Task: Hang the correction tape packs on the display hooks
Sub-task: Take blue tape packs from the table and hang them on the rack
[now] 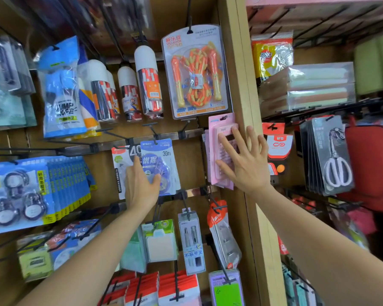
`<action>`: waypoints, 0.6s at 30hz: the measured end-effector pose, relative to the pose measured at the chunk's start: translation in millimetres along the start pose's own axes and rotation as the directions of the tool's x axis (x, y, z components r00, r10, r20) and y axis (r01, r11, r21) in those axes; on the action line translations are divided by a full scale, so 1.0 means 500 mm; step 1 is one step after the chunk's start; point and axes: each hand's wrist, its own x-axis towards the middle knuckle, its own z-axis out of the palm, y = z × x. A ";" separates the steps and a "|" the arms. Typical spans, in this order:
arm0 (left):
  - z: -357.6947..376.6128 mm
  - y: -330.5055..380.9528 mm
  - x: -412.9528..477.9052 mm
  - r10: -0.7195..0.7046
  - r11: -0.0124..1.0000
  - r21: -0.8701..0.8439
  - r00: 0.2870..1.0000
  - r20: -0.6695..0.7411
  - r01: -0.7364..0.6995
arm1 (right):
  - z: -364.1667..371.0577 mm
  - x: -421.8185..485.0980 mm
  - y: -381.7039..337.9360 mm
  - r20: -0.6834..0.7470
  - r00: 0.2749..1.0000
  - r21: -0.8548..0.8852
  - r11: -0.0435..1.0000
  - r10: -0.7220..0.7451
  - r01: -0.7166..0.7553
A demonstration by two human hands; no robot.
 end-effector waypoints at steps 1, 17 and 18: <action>0.000 0.006 -0.002 0.092 0.991 0.098 0.994 -0.061 -0.086 | 0.000 0.000 0.000 -0.002 1.000 0.001 1.000 0.000 0.000; 0.089 0.012 0.108 0.233 0.781 0.540 0.948 0.215 -0.315 | -0.002 0.002 0.000 -0.023 1.000 0.002 1.000 0.008 -0.008; 0.094 0.009 0.122 0.220 0.764 0.560 0.945 0.243 -0.322 | -0.002 0.002 0.000 -0.023 1.000 -0.005 1.000 0.009 -0.009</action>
